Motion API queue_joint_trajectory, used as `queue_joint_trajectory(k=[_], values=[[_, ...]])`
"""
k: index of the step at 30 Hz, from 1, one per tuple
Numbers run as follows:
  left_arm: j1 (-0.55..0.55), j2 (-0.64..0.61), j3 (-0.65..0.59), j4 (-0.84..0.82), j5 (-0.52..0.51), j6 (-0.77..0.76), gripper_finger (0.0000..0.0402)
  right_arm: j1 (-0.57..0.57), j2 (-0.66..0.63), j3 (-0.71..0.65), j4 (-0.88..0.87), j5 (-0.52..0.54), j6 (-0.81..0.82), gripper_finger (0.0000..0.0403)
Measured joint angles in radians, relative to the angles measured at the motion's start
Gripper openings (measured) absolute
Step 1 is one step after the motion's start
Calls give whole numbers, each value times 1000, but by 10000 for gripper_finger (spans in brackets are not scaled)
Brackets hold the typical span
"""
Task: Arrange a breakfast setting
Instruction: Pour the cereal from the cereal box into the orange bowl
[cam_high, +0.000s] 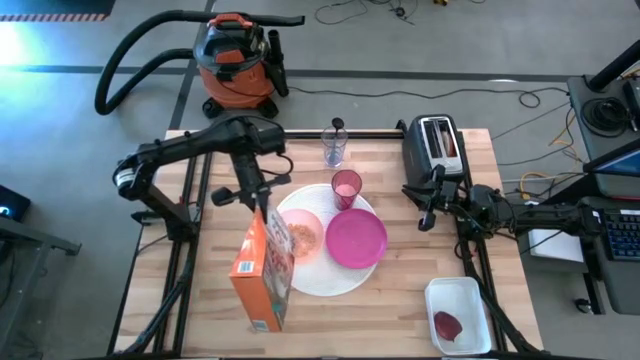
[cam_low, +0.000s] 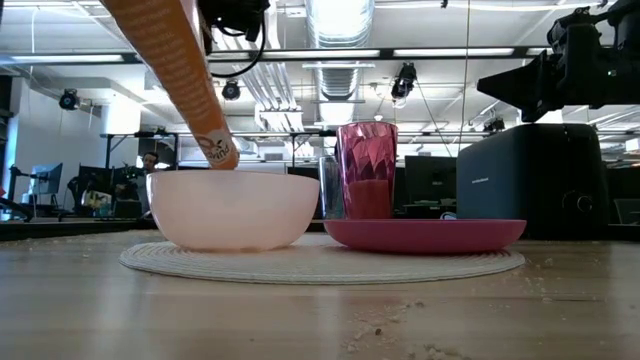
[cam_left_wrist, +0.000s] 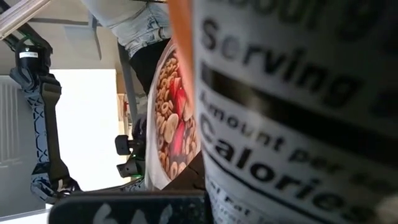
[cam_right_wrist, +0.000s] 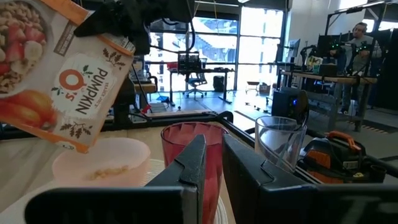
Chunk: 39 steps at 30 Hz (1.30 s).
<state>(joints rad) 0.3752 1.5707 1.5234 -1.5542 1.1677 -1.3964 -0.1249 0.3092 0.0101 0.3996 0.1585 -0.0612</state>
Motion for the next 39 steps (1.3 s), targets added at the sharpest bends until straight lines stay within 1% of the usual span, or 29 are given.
queue_joint_trajectory(k=[11, 14, 16, 18, 21, 23, 30, 33, 37, 39], values=[[10, 69, -1, 3, 23, 90, 0, 0, 0, 0, 1, 0, -1, 43], [14, 90, 3, -9, 21, 110, 0, 0, 0, 0, 1, 0, 0, 43], [16, 92, 10, -13, 5, 125, 0, 0, 0, 0, 1, 0, -1, 43], [18, 89, 13, -16, 9, 140, 0, 0, 0, 0, 1, 0, 0, 43], [18, 79, 14, -17, -18, 139, 0, 0, 0, 0, 1, 0, -1, 43], [14, 74, 14, -16, 9, 137, 0, 0, 0, 0, 1, 0, 0, 43], [23, 31, 13, -17, -29, 68, 0, 0, 0, 0, 0, 0, 0, 43], [11, 30, 13, -17, -13, 65, 0, 0, 0, 0, 0, 0, -2, 43], [33, 11, 11, -16, -74, 26, 0, 0, 0, 0, 0, 0, -1, 43], [26, 14, 12, -9, -23, 25, 0, 0, 0, 0, 0, 0, 0, 43]])
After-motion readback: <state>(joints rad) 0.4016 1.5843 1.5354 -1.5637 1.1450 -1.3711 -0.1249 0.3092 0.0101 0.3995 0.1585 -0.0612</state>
